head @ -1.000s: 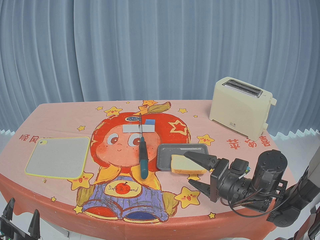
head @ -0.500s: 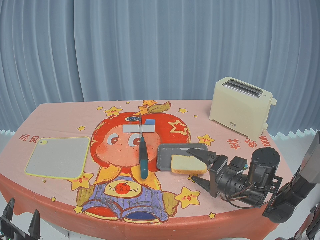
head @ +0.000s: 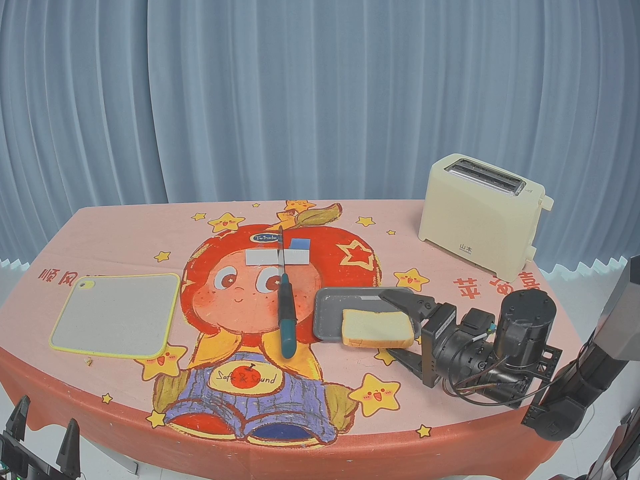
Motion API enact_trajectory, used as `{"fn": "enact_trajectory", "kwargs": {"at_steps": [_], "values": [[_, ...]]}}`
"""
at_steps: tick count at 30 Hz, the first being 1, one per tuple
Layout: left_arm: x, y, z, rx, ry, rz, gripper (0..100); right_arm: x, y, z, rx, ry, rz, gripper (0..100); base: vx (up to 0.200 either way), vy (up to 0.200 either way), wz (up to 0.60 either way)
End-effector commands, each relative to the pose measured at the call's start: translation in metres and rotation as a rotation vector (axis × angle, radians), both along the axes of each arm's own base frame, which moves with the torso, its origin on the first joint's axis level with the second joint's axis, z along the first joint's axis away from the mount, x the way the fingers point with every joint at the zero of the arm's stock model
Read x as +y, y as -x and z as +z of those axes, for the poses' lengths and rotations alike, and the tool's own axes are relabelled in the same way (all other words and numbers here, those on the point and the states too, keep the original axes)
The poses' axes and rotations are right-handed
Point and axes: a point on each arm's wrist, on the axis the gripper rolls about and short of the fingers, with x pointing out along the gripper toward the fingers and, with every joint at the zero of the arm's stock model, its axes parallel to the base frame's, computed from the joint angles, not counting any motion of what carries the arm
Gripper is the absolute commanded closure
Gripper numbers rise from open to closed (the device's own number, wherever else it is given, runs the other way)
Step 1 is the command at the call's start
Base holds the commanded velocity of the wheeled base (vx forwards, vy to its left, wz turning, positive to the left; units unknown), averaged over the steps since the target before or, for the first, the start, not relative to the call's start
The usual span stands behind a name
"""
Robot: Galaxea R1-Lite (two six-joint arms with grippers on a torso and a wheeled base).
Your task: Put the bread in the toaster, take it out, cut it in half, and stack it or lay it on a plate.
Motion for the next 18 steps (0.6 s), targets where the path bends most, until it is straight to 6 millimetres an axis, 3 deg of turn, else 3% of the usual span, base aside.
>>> {"fn": "enact_trajectory", "kwargs": {"at_steps": [1, 10, 11, 18], "values": [[0.0, -0.001, -0.005, 0.016, 0.0, 0.001, 0, -0.002, -0.003, -0.002, 0.005, 0.005, -0.013, 0, 0.0, 0.0, 0.0], [0.0, -0.001, -0.005, 0.016, 0.0, 0.001, 0, -0.001, -0.004, -0.008, 0.019, 0.017, -0.011, 0, 0.0, 0.0, 0.0], [0.0, -0.001, -0.005, 0.016, 0.0, 0.001, 0, -0.001, -0.004, -0.008, 0.021, 0.018, -0.011, 100, 0.0, 0.0, 0.0], [0.0, -0.001, -0.005, 0.016, 0.0, 0.001, 0, -0.002, -0.002, -0.022, 0.077, 0.043, -0.013, 100, 0.0, 0.0, 0.0]]}}
